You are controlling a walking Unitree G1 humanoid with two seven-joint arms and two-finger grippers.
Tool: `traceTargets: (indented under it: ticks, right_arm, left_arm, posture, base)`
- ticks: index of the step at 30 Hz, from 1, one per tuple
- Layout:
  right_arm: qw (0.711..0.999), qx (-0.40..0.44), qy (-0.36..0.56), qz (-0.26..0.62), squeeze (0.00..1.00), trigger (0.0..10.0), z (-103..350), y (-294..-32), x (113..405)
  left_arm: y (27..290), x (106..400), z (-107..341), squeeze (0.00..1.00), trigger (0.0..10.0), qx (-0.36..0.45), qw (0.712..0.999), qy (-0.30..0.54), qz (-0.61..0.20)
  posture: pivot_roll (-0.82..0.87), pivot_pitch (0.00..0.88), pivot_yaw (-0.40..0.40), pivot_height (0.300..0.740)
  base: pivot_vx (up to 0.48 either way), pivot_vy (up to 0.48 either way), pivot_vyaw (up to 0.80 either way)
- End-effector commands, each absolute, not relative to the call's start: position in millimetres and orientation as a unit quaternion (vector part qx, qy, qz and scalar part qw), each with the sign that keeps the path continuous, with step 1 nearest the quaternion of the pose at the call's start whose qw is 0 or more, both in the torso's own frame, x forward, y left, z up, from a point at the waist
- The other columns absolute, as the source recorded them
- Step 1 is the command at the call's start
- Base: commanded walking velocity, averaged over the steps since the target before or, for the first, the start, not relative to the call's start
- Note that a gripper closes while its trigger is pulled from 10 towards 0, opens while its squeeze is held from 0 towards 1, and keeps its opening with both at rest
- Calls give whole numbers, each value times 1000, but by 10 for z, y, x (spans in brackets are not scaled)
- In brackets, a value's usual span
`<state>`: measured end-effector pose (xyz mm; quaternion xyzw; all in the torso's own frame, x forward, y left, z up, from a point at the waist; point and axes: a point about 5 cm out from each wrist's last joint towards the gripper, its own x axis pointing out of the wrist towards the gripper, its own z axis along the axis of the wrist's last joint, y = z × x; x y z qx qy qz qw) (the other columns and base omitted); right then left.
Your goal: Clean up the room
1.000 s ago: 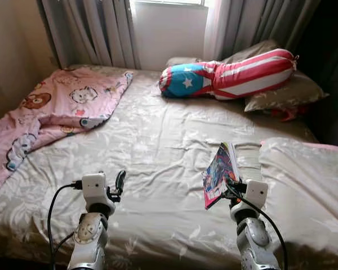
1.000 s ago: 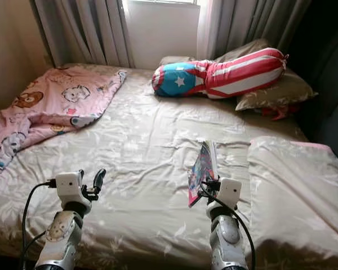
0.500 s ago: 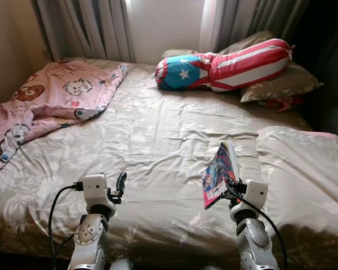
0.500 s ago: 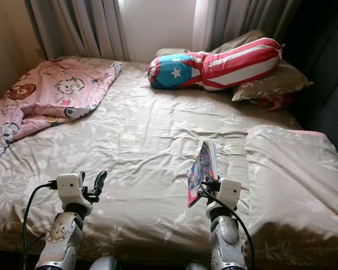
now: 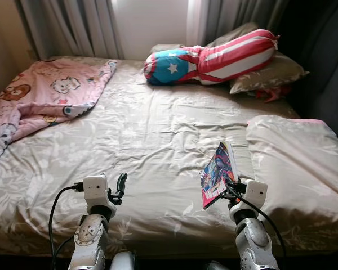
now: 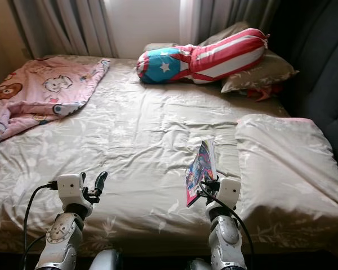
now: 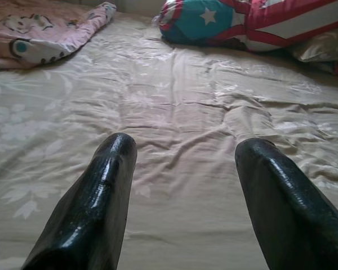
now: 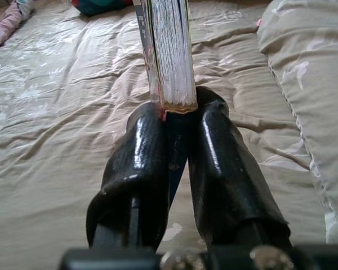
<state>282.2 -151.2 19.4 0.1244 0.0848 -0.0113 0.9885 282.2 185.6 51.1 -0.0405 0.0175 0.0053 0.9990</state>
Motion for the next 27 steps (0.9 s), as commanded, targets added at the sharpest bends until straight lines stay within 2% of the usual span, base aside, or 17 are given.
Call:
traceTargets:
  ticks: [1,13,17,27]
  right_arm:
    - [991,125,57,-4,0,10000,306,-1499,2894]
    - [992,113,56,13,0,10000,309,-1478,2891]
    - [993,107,51,21,0,10000,321,-1469,2890]
    - [991,117,55,21,0,10000,313,-1456,2893]
  left_arm:
    - [1847,2838,538,0,10000,-41,999,16,3]
    - [1839,2840,540,0,10000,-39,999,18,0]
    - [1839,2843,542,0,10000,-38,999,17,-1]
    - [1828,2852,545,0,10000,-38,999,17,-4]
  posture:
    - [-17,29,-56,657]
    - [-18,31,-51,657]
    - [-18,31,-51,657]
    - [-20,30,-50,657]
  base:
    - [0,0,0]
    - [283,0,0]
    - [301,0,531]
    - [226,0,0]
